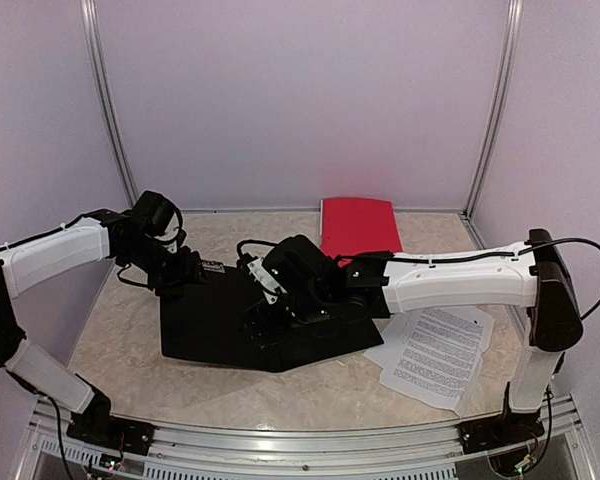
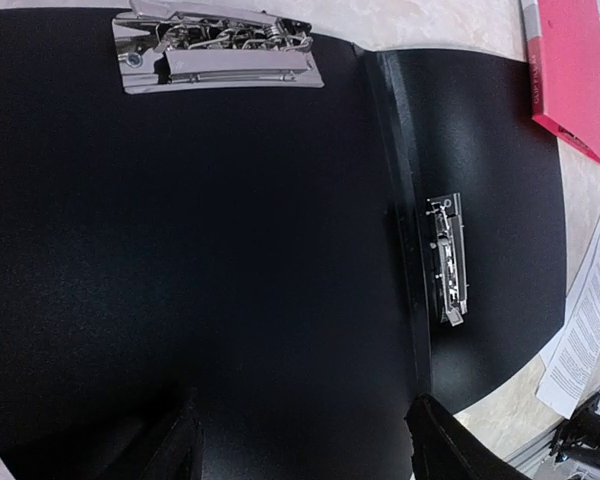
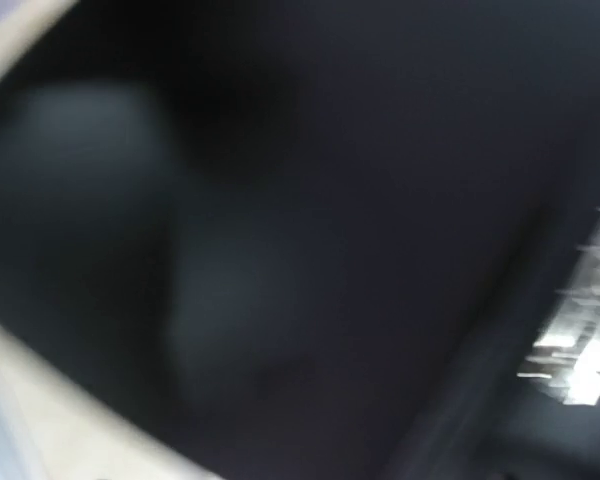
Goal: Put the files into the folder
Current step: Open the folder at the center of the board, then open the spring clip on the folder at the center of the board.
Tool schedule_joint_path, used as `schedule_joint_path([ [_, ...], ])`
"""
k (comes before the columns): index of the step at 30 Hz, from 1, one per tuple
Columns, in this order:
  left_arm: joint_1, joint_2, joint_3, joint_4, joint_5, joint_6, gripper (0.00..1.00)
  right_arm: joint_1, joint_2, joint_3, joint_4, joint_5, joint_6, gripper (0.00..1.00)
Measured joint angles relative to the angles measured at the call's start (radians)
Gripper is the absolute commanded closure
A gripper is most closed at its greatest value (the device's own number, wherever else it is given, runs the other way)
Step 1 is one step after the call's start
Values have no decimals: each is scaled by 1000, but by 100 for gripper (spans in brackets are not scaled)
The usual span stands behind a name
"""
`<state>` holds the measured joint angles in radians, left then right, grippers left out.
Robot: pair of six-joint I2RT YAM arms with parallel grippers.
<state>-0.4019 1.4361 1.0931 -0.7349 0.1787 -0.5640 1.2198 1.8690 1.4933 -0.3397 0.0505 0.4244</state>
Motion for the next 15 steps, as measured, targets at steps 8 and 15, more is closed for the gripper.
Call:
schedule_joint_path([
  [8, 0, 143, -44, 79, 47, -20, 38, -144, 32, -34, 35, 40, -11, 41],
  [15, -36, 241, -35, 180, 113, -41, 36, -205, 133, -34, 106, -37, -12, 51],
])
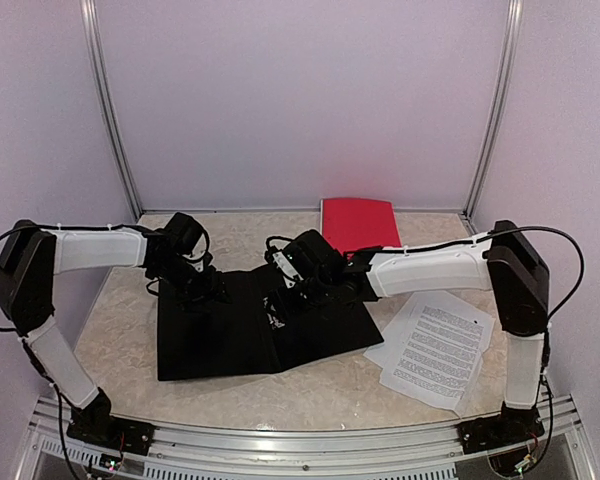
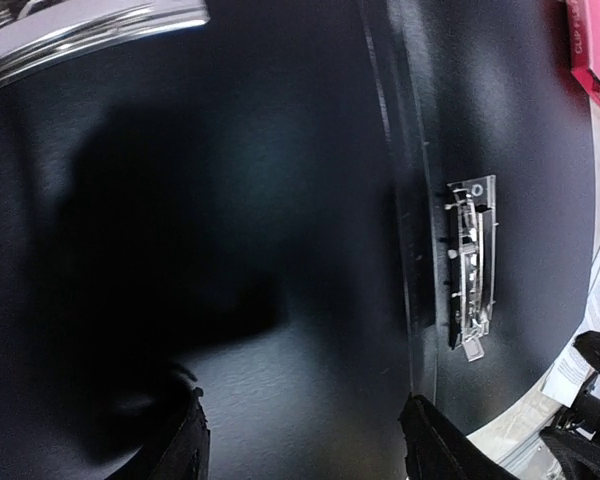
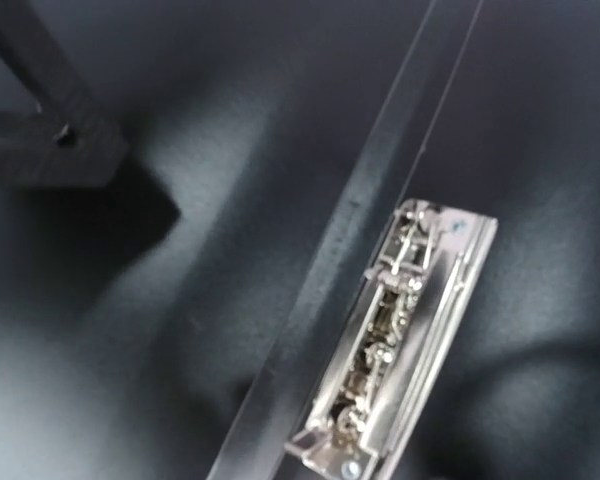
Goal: Put the files into the folder
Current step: Open the spring clip on the folder at the center of the board.
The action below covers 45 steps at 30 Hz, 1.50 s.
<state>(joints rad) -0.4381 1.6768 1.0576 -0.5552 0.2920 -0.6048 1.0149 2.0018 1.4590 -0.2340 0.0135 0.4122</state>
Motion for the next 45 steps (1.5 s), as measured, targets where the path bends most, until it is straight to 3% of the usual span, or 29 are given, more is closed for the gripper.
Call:
schedule_joint_path([
  [5, -53, 47, 43, 59, 17, -9, 37, -36, 56, -2, 53, -75, 20, 58],
  [16, -56, 164, 47, 188, 80, -38, 42, -84, 138, 0, 121, -192, 57, 66],
  [31, -56, 180, 37, 354, 180, -68, 58, -117, 146, -39, 158, -224, 61, 77],
  [45, -56, 251, 92, 412, 227, -63, 68, -148, 144, -102, 225, -274, 80, 84],
])
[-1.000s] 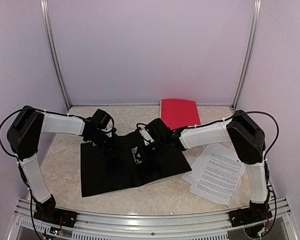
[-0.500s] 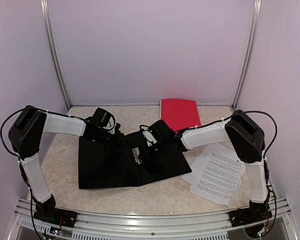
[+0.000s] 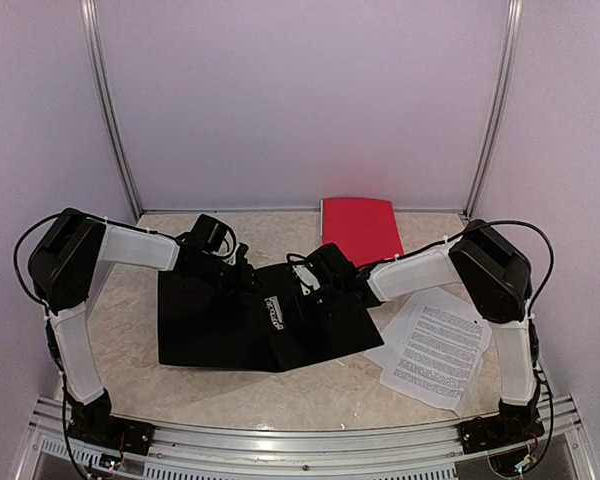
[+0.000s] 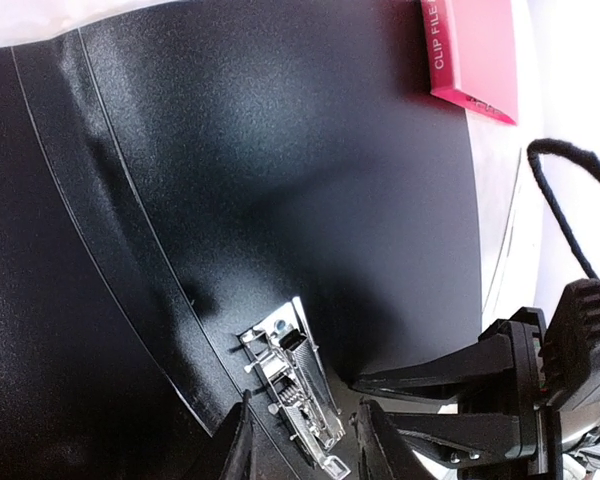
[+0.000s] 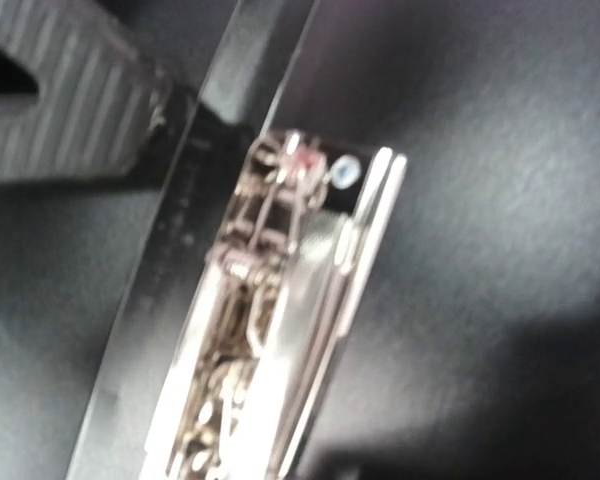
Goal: Put the files into the folder
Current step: Open the spring clip on the folder at the center of the board.
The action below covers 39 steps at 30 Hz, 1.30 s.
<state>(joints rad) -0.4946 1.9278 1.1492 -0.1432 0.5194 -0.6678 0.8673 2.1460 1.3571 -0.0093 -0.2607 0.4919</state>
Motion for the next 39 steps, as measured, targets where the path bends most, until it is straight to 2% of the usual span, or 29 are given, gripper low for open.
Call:
schedule_joint_path([
  [7, 0, 2, -3, 13, 5, 23, 67, 0, -32, -65, 74, -57, 52, 77],
  [14, 0, 14, -11, 68, 12, 43, 65, 0, -68, -122, 150, -98, 126, 77],
  [19, -2, 73, 47, 66, 12, 71, 64, 0, -82, -154, 166, -102, 148, 77],
  [24, -4, 85, 51, 68, 24, 94, 68, 0, -101, -180, 171, -94, 156, 80],
  [32, -100, -51, -21, 41, -63, 199, 72, 0, -111, -183, 152, -60, 152, 85],
  [39, -161, -146, -44, 46, -116, 241, 75, -6, -112, -232, 177, -55, 149, 84],
])
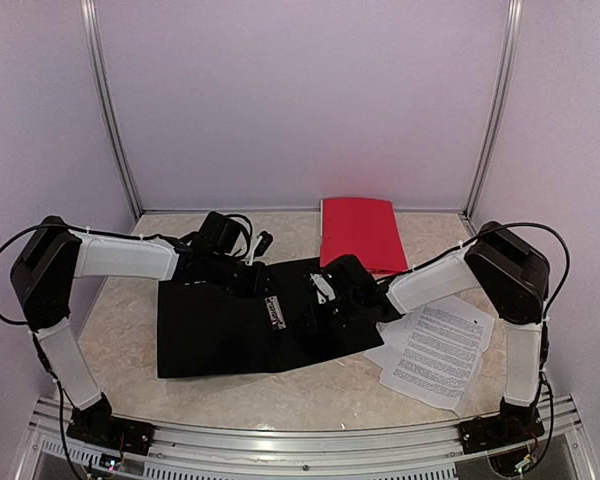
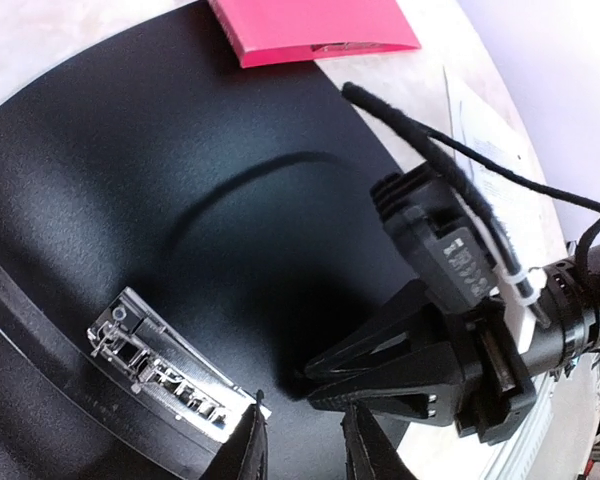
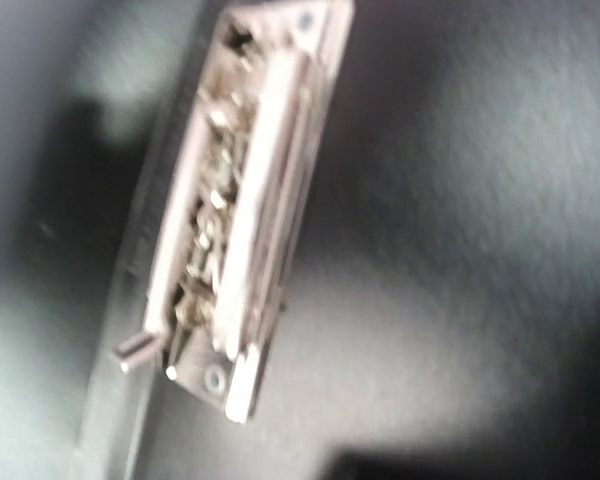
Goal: Put the files into the folder
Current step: Open the spring clip on the folder at the center of the board.
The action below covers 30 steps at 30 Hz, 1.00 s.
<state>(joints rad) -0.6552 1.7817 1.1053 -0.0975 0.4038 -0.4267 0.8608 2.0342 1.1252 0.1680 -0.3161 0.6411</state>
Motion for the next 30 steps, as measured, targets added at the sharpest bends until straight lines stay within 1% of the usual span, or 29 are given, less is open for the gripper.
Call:
schedule_joint_path([
  [2, 0, -2, -16, -2, -12, 4, 75, 0, 0, -16, 8, -2, -1, 84],
  [3, 0, -2, -23, -6, -23, 5, 74, 0, -3, -16, 8, -2, -3, 84],
  [6, 1, -1, -16, -61, -79, -2, 65, 0, -11, -16, 8, -2, -12, 84],
  [10, 1, 34, 72, -177, -167, -34, 53, 0, -13, -16, 9, -2, -19, 84],
  [12, 2, 66, 129, -223, -201, -53, 51, 0, -13, -16, 9, -3, -19, 83],
  [15, 2, 114, 195, -285, -225, -82, 52, 0, -13, -18, 10, -3, -19, 84],
  [18, 2, 177, 262, -339, -234, -106, 56, 0, -14, -19, 10, -5, -19, 84],
  [23, 2, 258, 327, -409, -233, -128, 59, 0, -29, -42, 17, -5, -21, 84],
  [27, 3, 293, 369, -464, -228, -139, 60, 0, -35, -55, 25, -5, -22, 84],
  [30, 4, 298, 383, -490, -227, -151, 64, 0, -37, -62, 31, -5, -22, 84],
])
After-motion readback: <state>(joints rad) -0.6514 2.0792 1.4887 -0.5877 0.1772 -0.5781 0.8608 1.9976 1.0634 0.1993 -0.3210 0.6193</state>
